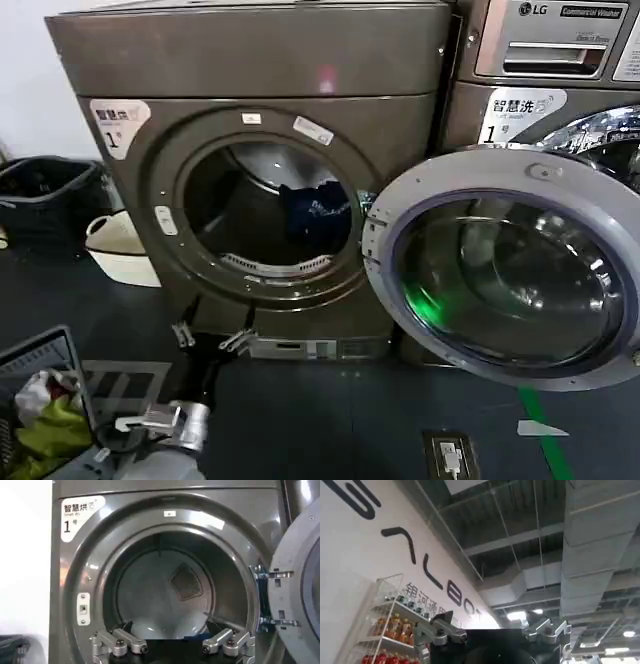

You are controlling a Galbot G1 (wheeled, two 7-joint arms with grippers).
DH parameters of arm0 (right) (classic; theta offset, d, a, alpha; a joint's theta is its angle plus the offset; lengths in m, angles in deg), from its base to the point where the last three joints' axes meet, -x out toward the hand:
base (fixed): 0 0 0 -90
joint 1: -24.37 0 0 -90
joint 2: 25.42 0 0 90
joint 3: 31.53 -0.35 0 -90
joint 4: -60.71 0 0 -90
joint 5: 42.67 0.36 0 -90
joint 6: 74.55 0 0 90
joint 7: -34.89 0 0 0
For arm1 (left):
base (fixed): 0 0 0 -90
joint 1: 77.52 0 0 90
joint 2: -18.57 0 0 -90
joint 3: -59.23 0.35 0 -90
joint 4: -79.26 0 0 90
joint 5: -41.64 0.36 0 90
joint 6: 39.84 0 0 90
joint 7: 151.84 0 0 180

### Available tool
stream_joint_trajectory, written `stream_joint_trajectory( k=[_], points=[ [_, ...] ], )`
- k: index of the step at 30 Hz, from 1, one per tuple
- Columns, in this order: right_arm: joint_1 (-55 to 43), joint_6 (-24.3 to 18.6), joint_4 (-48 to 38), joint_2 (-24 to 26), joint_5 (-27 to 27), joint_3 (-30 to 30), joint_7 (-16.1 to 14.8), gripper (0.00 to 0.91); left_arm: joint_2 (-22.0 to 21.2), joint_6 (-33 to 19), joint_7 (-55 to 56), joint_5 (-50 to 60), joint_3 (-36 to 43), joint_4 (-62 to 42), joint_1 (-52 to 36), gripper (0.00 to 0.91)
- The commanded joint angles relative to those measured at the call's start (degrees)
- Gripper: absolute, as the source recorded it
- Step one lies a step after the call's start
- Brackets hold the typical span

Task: Grasp the clothes from the dryer.

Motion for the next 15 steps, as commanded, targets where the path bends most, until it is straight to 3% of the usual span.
stream_joint_trajectory(
  k=[1,15],
  points=[
    [-0.03,-0.5,0.24,-0.11,-0.41,0.15,-0.23,0.907,0.12,-0.12,-0.1,-0.02,-0.05,0.11,0.08,0.907],
    [0.1,-1.09,0.68,-0.35,-0.66,0.14,-0.53,0.907,0.23,0.03,-0.08,-0.1,-0.04,0.22,-0.04,0.907]
  ],
)
